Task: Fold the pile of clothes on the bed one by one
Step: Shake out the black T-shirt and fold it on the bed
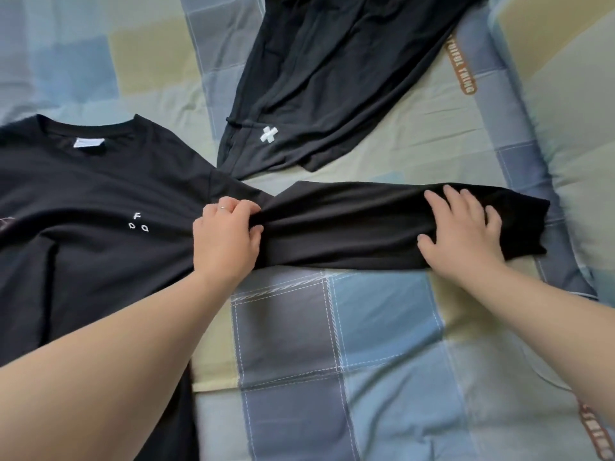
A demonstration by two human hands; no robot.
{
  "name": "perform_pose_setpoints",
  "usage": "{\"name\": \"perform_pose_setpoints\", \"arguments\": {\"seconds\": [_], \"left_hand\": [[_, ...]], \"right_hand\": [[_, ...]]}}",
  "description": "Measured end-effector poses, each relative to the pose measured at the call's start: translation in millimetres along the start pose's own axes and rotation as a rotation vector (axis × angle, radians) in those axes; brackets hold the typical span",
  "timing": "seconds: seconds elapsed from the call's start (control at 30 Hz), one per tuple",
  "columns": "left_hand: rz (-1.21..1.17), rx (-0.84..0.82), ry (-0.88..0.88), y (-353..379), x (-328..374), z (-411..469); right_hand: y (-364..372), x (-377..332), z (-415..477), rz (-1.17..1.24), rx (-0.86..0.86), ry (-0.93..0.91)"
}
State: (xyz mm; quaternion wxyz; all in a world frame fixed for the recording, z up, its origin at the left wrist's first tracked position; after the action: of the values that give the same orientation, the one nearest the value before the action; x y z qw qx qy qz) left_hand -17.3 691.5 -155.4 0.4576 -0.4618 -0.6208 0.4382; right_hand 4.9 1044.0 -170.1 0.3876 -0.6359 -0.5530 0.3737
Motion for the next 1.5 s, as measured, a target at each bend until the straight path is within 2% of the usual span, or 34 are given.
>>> {"name": "perform_pose_setpoints", "arguments": {"seconds": [0.1, 0.17, 0.27, 0.33, 0.43, 0.53, 0.63, 0.73, 0.8, 0.87, 0.93, 1.0, 1.03, 1.1, 1.13, 1.23, 1.4, 1.47, 1.5], "left_hand": [[-0.022, -0.064, 0.090, 7.1, -1.4, -7.9], [-0.066, -0.083, 0.027, 7.6, -12.9, -2.0], [-0.217, -0.058, -0.021, -5.3, -26.8, 33.8], [-0.148, -0.181, 0.047, -3.6, -27.1, 61.3], [-0.012, -0.314, 0.128, 3.2, -27.6, 79.9], [-0.220, -0.153, 0.047, -12.3, -31.0, 87.5], [-0.516, 0.027, -0.230, -37.6, -50.4, 98.3], [-0.505, 0.058, -0.275, -41.9, -51.9, 102.6], [-0.513, 0.028, -0.229, -32.6, -45.4, 99.3], [-0.563, -0.025, -0.098, -21.1, -35.1, 87.1], [-0.432, 0.054, 0.101, -19.4, -27.9, 66.6], [-0.172, 0.168, 0.224, -11.6, -30.2, 43.0], [-0.075, 0.155, 0.230, -1.3, -35.5, 34.1], [0.040, 0.044, 0.199, 25.8, -44.9, 22.6], [0.069, -0.002, 0.181, 36.6, -47.1, 19.3], [0.090, -0.047, 0.187, 50.0, -28.7, 15.2], [0.069, -0.135, 0.267, 71.0, 47.7, 2.2], [0.046, -0.176, 0.303, 80.3, 87.7, -0.5], [0.039, -0.190, 0.323, 84.0, 107.1, -2.4]], "right_hand": [[3.2, -57.5, 6.8, 0.062, -0.059, -0.123], [8.1, -85.7, 13.0, 0.054, -0.096, -0.162], [3.2, -117.1, 24.1, -0.032, -0.033, -0.299], [-0.6, -127.8, 28.4, -0.018, 0.029, -0.364], [0.7, -130.1, 34.9, 0.157, 0.093, -0.323], [2.8, -128.9, 37.8, 0.217, 0.177, -0.288], [-5.8, -126.7, 36.3, 0.143, 0.312, -0.313], [-5.7, -117.7, 33.5, 0.029, 0.382, -0.283], [-7.0, -112.3, 31.3, -0.017, 0.393, -0.201], [-10.9, -126.6, 24.5, -0.023, 0.420, -0.211], [-10.4, -170.7, 12.9, -0.035, 0.416, -0.411], [6.1, -213.2, 4.9, -0.079, 0.287, -0.588], [19.3, -221.6, 7.2, -0.105, 0.197, -0.601], [41.3, -205.0, 21.9, -0.122, 0.063, -0.496], [46.0, -187.8, 29.9, -0.125, 0.052, -0.431], [45.7, -119.7, 44.8, -0.139, 0.083, -0.291], [36.6, 48.7, 26.9, -0.119, 0.119, 0.092], [32.0, 65.3, 25.9, -0.102, 0.098, 0.181], [24.7, 51.1, 27.6, -0.089, 0.124, 0.153]]}}
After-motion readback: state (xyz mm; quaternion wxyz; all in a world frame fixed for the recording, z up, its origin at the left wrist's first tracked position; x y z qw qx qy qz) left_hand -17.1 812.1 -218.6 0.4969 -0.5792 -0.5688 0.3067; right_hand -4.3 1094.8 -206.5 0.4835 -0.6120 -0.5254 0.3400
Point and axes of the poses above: each hand's wrist, its own z-axis towards the middle knuckle, its own y-axis out of the palm, x = y × z, the point moved 9 cm from there along z, towards the middle knuckle, and after that the axes turned 5 degrees about -y, right-handed, at the moved point
